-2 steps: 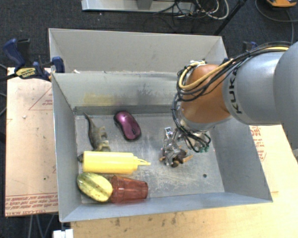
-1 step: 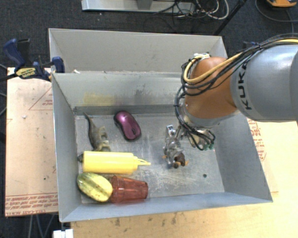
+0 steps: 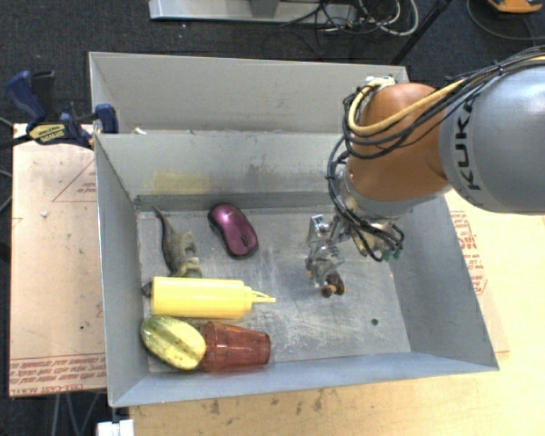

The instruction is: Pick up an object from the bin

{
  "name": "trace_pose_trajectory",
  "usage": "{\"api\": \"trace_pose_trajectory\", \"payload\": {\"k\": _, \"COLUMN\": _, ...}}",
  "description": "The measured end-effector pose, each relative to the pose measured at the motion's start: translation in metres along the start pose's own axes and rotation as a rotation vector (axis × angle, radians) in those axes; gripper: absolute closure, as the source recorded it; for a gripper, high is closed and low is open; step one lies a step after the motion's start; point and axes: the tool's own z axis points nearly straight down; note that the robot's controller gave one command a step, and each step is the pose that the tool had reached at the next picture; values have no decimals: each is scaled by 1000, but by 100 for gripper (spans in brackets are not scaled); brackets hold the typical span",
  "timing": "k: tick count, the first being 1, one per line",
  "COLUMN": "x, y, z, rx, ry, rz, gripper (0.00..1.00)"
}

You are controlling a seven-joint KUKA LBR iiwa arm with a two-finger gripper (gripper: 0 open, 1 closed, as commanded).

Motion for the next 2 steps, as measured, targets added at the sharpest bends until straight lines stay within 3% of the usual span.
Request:
{"api": "trace_pose_trajectory", "payload": {"k": 1, "x": 19, "y": 1, "z": 30, "rx": -2, "ry": 4, "rz": 33, "gripper": 100}}
{"api": "trace_pose_trajectory", "payload": {"k": 2, "x": 17, "y": 0, "z": 6, "rx": -5, "ry": 18, "rz": 37, "gripper": 100}}
